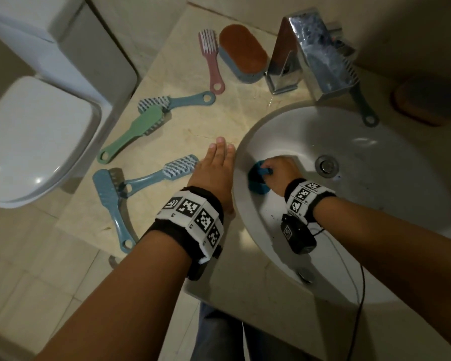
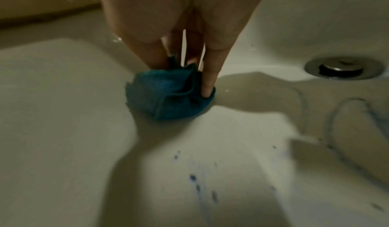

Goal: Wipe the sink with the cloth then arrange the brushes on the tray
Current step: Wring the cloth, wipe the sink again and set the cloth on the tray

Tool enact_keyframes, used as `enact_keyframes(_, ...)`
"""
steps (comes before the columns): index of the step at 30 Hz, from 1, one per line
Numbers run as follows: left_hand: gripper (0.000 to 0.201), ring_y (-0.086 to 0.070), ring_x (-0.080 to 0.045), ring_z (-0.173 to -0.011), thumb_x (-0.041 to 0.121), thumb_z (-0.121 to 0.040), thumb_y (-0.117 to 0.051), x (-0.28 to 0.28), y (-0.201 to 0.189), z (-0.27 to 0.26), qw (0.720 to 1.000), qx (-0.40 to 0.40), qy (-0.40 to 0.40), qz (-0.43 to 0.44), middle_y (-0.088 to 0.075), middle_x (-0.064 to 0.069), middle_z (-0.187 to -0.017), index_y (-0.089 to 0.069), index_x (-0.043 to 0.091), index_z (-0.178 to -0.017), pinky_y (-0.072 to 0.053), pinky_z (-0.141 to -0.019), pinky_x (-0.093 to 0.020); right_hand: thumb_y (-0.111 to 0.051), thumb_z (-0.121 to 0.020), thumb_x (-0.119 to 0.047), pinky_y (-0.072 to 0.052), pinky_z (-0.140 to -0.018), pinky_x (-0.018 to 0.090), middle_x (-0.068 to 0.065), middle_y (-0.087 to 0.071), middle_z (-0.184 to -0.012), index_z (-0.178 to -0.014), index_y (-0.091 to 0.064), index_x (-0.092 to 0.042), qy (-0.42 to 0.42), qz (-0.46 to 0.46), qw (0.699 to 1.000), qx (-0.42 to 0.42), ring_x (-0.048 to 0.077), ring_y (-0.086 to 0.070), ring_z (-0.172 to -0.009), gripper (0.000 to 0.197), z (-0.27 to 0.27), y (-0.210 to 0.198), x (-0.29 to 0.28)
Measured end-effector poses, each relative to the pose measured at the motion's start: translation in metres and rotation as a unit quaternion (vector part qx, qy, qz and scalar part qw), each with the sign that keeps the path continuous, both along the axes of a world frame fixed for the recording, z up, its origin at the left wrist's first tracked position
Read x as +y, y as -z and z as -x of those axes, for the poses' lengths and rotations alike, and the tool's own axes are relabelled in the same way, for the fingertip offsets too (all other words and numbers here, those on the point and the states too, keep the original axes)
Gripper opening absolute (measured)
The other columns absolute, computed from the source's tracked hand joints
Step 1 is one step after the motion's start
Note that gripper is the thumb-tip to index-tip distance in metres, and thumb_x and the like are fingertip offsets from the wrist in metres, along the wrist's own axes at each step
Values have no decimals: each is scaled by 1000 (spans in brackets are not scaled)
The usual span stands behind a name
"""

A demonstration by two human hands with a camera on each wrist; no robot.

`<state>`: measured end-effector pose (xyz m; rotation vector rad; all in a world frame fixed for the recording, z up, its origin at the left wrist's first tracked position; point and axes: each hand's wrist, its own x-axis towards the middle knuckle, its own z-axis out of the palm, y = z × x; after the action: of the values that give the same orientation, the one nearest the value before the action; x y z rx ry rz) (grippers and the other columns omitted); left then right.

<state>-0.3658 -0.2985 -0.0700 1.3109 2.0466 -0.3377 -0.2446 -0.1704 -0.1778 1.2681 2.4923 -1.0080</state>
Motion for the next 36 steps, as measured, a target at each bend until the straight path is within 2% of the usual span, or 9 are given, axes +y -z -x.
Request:
enact_keyframes(3, 134, 15, -28, -145, 33, -65, -83, 2, -3, -1, 1000, 2, -6, 5, 26, -13, -154, 21, 6, -145, -7, -121, -40, -69, -81, -23, -35, -86, 18, 16, -56, -124, -121, -61, -7, -87, 58, 993, -48, 30, -54, -113, 44, -14, -10, -21)
enact_keyframes(5, 134, 15, -27, -145, 33, -65, -83, 3, -4, -1, 1000, 0, -12, 2, 25, -13, -154, 20, 6, -145, -7, -121, -40, -72, -79, -24, -33, -97, 18, 13, -48, -132, -128, -55, -9, -93, 101, 989, -60, 27, -47, -121, 54, -25, -10, -32)
enact_keyframes(8, 135, 15, -27, -145, 34, -63, -84, 2, 0, -1, 1000, -2, -16, -2, 24, -12, -154, 20, 6, -146, -7, -121, -40, -70, -79, -7, -30, -87, 13, 17, -53, -122, -122, -59, -4, -56, 86, 995, -10, 30, -51, -115, 44, -23, -2, -32)
enact_keyframes(12, 137, 15, -27, -145, 36, -61, -85, 0, 4, 0, 1000, 0, -13, -12, 23, -12, -155, 19, 7, -146, -6, -121, -39, -65, -77, 7, -35, -86, 17, 23, -58, -113, -114, -64, -1, 9, 29, 998, 59, 34, -56, -106, 38, -4, 3, -4)
enact_keyframes(18, 137, 15, -28, -145, 33, -62, -85, 3, 2, -1, 1000, 1, -15, -8, 24, -13, -154, 20, 7, -145, -7, -121, -41, -70, -80, -8, -32, -84, 16, 13, -56, -117, -117, -63, -6, -172, 95, 980, -36, 25, -53, -109, 38, -34, -9, -23)
enact_keyframes(23, 139, 16, -28, -145, 33, -60, -86, 4, 6, -1, 1000, 3, -16, -7, 25, -13, -154, 20, 6, -145, -6, -121, -40, -65, -81, 2, -32, -81, 15, 18, -60, -114, -113, -66, -2, -180, 48, 982, -5, 31, -56, -106, 32, -24, -6, -5)
enact_keyframes(27, 137, 16, -28, -145, 37, -61, -85, 2, 5, 0, 1000, 12, -1, -13, 22, -14, -155, 18, 5, -146, -2, -121, -37, -65, -82, -2, -30, -82, 13, 12, -61, -113, -110, -68, -8, -201, -23, 979, -3, 28, -57, -103, 29, -13, -8, 20)
enact_keyframes(31, 139, 16, -28, -145, 39, -60, -85, 3, 2, -1, 1000, 15, 1, -14, 22, -15, -154, 19, 5, -146, -1, -121, -37, -64, -80, 0, -24, -77, 8, 13, -61, -114, -112, -68, -9, -285, 56, 955, -56, 27, -55, -105, 33, -45, -15, 1)
enact_keyframes(36, 138, 16, -28, -145, 38, -60, -85, 3, 0, -1, 1000, 12, -5, -7, 23, -14, -154, 19, 5, -146, 3, -120, -34, -68, -78, 2, -29, -82, 8, 15, -61, -110, -111, -69, -8, -272, 126, 952, -57, 27, -56, -104, 34, -74, -9, -10)
